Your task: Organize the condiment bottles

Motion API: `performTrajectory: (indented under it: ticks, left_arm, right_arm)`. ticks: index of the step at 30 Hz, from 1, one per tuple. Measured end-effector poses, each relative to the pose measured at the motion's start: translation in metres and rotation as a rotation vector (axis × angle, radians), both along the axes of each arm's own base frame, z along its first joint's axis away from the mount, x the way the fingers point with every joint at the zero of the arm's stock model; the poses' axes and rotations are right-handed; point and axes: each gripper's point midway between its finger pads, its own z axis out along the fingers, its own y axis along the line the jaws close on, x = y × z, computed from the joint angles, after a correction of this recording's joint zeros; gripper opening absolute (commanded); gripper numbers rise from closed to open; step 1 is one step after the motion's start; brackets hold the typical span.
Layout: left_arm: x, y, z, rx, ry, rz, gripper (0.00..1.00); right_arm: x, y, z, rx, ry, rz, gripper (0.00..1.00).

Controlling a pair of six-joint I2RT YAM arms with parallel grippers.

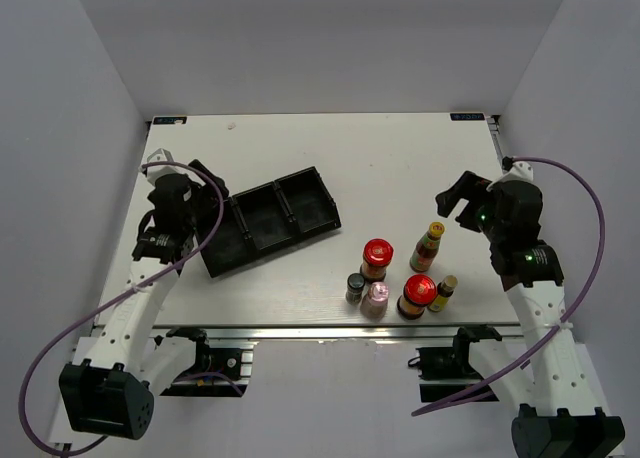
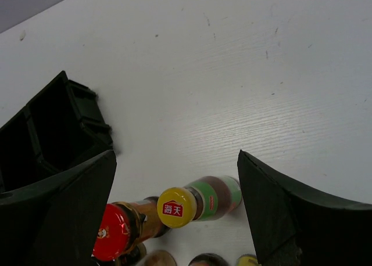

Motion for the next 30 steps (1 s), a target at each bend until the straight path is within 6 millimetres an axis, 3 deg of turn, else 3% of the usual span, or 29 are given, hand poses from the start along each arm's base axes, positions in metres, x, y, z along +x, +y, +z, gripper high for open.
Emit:
performTrajectory:
  ticks: [7, 14, 22, 30]
  left_arm:
    - [0.005, -0.004, -0.022, 0.005, 0.071, -0.021, 0.98]
    - [0.005, -0.011, -0.027, 0.001, 0.091, -0.059, 0.98]
    - [0.006, -0.016, -0.032, -0.009, 0.106, -0.085, 0.98]
    - [0.007, -0.017, -0.038, -0.003, 0.127, -0.094, 0.98]
  right_arm:
    - [-0.011, 0.010, -0.014, -0.011, 0.064, 0.076, 0.89]
    - [-0.023, 0.016, -0.028, -0.079, 0.116, 0.109, 0.89]
    - [-0.036, 0.046, -0.049, -0.201, 0.167, 0.196, 0.89]
    - [-0.031, 0.036, -0.070, -0.319, 0.235, 0.092, 0.86]
